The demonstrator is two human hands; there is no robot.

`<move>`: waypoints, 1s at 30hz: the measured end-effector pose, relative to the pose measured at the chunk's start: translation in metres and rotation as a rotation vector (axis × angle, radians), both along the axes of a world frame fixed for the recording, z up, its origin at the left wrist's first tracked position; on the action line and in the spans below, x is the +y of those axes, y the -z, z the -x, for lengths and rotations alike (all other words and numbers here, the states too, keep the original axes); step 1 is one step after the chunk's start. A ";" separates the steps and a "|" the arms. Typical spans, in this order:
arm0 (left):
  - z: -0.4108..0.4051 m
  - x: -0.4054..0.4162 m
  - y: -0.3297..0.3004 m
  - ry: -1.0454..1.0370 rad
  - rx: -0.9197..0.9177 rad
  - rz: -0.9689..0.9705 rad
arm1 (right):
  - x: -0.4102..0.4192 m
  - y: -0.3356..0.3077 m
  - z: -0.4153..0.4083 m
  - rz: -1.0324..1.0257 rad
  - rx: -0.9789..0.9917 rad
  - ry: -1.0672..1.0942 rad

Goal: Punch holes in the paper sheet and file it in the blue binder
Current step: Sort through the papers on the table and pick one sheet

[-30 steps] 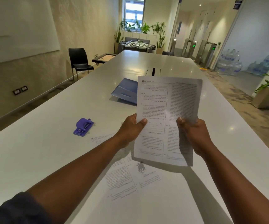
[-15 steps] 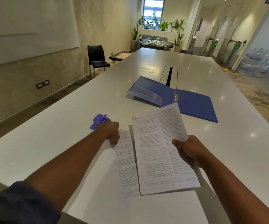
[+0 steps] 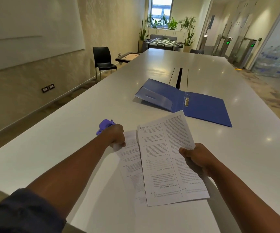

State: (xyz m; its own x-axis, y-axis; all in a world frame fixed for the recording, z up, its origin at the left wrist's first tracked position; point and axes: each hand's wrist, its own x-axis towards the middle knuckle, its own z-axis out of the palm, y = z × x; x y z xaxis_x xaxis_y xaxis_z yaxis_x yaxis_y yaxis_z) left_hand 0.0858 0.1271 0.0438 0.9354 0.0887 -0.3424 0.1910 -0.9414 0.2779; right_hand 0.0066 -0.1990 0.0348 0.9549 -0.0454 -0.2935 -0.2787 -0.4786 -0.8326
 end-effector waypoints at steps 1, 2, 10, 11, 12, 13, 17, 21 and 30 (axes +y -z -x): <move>-0.001 0.000 0.002 -0.050 -0.064 0.101 | -0.002 0.001 -0.001 -0.003 0.001 0.010; -0.001 -0.001 0.004 -0.104 -0.146 0.207 | -0.004 0.001 -0.001 -0.006 0.001 0.023; -0.006 -0.017 0.012 -0.601 -0.318 1.084 | -0.017 -0.001 0.003 -0.020 -0.016 0.116; -0.007 -0.018 0.014 -0.651 -0.281 1.156 | -0.018 0.000 0.004 -0.020 -0.016 0.124; -0.007 -0.020 0.016 -0.689 -0.243 1.232 | -0.019 0.000 0.006 -0.020 -0.017 0.130; -0.008 -0.021 0.019 -0.709 -0.205 1.307 | -0.020 0.000 0.007 -0.020 -0.016 0.135; -0.007 -0.029 0.025 -0.670 -0.193 1.350 | -0.024 0.001 0.012 -0.045 -0.017 0.159; 0.010 -0.045 -0.003 -0.458 -0.521 1.002 | -0.032 0.001 0.015 -0.062 -0.032 0.197; 0.026 -0.058 -0.102 0.079 -1.036 0.718 | -0.050 -0.016 0.016 -0.051 -0.141 0.345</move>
State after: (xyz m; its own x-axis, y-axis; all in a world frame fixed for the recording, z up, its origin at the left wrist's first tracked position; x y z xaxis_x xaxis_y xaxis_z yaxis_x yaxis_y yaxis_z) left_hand 0.0601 0.0689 0.1460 0.7872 0.1189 0.6051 -0.4718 -0.5158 0.7151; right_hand -0.0096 -0.2491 0.0509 0.9171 -0.3601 -0.1708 -0.2975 -0.3332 -0.8947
